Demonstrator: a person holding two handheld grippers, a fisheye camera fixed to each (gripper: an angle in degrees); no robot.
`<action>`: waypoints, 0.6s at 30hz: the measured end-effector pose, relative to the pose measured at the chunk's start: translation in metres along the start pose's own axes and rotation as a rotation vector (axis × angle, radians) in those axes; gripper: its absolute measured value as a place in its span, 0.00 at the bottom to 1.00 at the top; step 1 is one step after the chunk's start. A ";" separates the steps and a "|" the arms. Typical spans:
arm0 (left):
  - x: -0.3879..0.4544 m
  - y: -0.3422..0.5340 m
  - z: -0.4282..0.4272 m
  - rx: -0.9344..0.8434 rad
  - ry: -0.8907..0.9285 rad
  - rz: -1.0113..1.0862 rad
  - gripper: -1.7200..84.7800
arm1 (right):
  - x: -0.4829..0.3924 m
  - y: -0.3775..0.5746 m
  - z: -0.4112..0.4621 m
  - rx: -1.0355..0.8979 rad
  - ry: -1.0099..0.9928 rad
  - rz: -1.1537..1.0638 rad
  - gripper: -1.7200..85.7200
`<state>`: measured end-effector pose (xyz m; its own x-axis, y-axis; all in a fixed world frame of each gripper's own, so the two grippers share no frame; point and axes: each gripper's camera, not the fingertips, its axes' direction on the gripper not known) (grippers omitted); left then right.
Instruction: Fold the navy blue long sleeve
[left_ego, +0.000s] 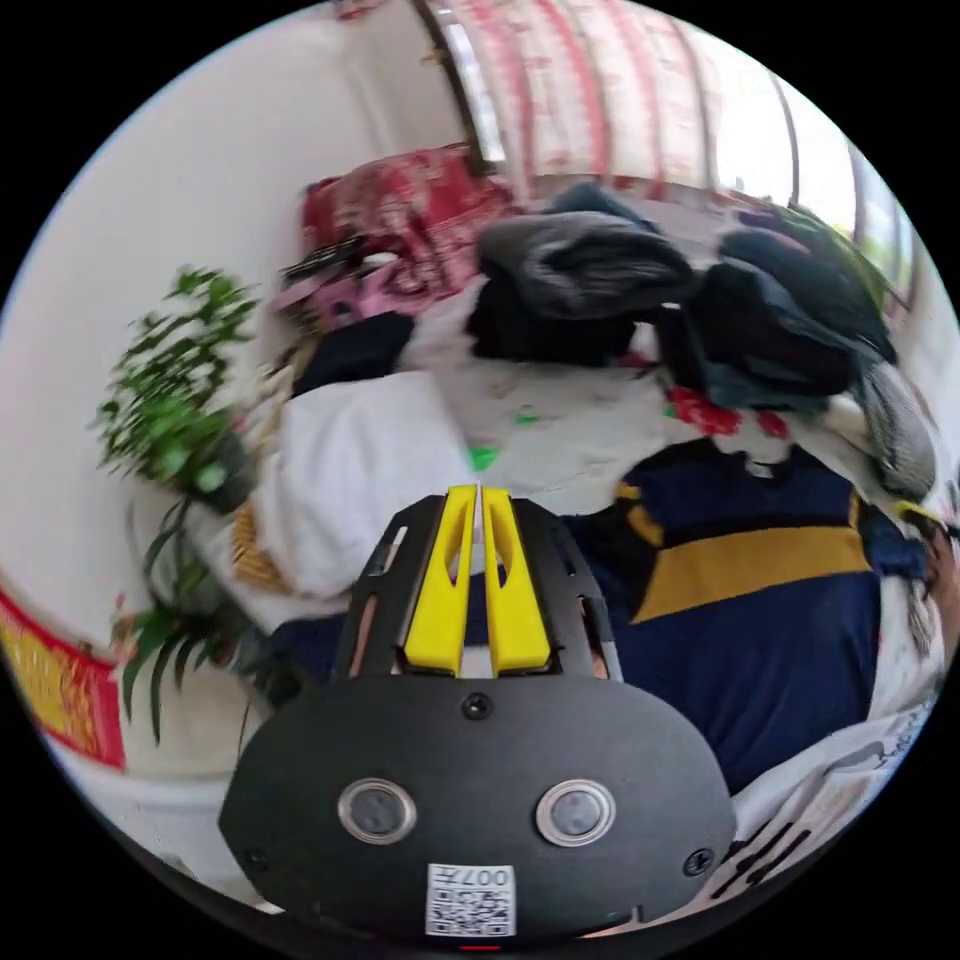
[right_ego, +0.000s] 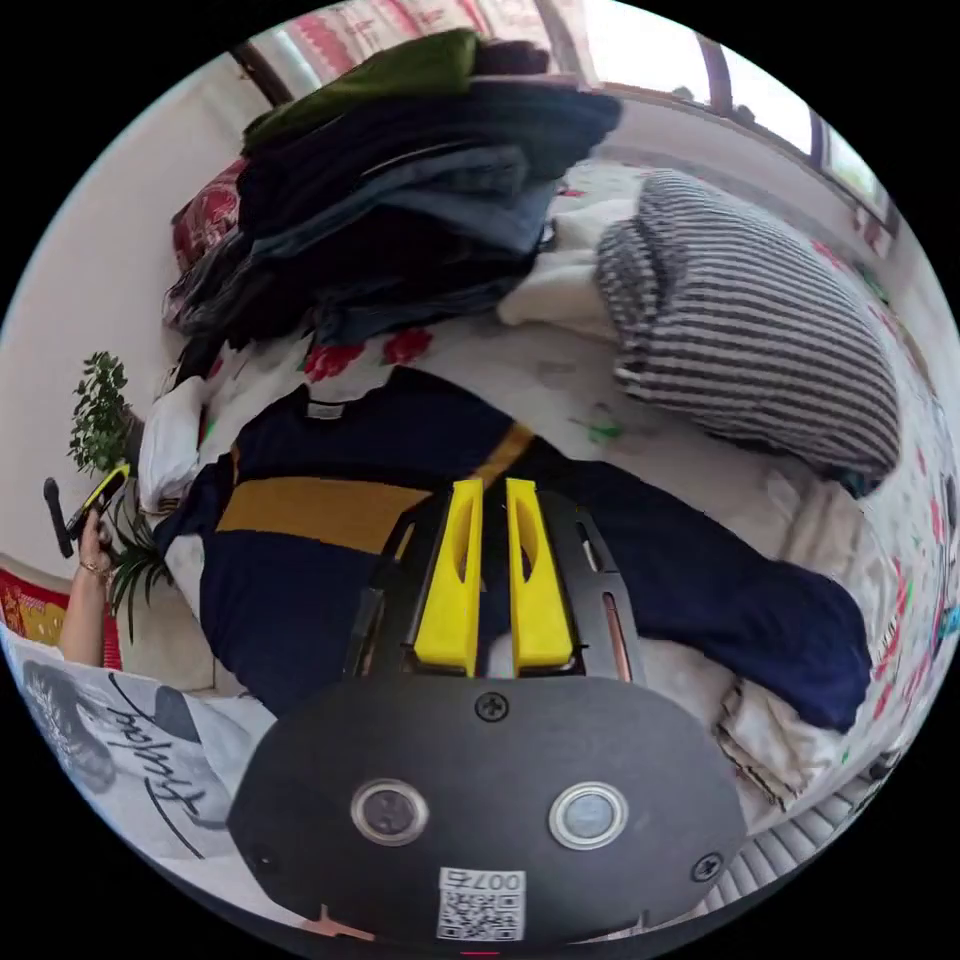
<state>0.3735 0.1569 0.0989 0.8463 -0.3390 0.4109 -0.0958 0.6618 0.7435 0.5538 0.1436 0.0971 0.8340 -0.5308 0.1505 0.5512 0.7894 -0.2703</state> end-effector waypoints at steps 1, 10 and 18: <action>0.035 -0.012 0.016 0.019 0.115 0.080 0.01 | -0.008 -0.009 0.011 -0.007 -0.004 -0.013 0.04; 0.191 -0.044 0.153 -0.202 0.542 0.265 0.01 | -0.045 -0.079 0.134 -0.102 0.075 -0.102 0.03; 0.209 -0.068 0.145 -0.074 0.400 0.381 0.01 | -0.029 -0.078 0.159 -0.048 0.106 -0.144 0.02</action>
<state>0.4809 -0.0558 0.2104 0.8933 0.2041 0.4003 -0.4090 0.7383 0.5363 0.4907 0.1464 0.2648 0.7380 -0.6687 0.0905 0.6607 0.6889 -0.2983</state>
